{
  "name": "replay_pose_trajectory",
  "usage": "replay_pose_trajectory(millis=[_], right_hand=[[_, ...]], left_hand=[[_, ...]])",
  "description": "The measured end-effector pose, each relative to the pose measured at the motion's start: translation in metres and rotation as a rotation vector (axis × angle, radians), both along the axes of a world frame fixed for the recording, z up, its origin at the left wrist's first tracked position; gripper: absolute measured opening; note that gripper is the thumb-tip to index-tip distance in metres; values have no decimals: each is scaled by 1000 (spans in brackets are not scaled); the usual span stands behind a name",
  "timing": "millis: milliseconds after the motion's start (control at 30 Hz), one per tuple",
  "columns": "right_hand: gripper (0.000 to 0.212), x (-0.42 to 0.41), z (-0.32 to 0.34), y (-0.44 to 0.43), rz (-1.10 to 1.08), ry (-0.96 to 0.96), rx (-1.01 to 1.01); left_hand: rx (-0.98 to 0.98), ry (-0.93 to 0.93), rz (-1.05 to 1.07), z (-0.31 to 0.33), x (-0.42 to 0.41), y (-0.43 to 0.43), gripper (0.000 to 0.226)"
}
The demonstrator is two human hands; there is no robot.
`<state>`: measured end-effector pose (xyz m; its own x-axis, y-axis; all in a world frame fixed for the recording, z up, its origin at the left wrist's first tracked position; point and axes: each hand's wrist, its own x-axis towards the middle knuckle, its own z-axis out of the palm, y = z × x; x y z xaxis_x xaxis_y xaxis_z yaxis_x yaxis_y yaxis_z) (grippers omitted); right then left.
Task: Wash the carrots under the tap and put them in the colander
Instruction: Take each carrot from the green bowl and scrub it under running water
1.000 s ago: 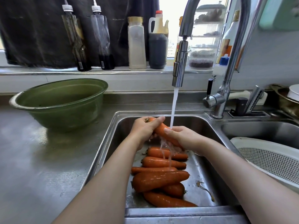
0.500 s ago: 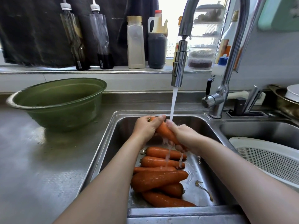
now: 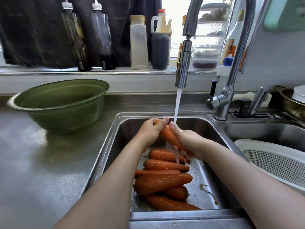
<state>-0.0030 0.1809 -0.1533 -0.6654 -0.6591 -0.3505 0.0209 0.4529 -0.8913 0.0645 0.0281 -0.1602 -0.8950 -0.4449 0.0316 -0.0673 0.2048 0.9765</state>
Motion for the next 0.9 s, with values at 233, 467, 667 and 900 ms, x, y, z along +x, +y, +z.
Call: replay_pose_trajectory(millis=[233,467,667,900], right_hand=[[62,-11,1,11,133,-237,-166],[54,3,9,5,84,-151,-104],[77,1,7,-2,-46,-174,-93],[21,-1,11,8,106,-266,-195]], left_hand=[[124,-64,-114,2,3,6,40],[341,-89,-165,4,3,13,36],[459,-44,-148,6,2,10,42],[707,8,-30,4,-4,7,40]])
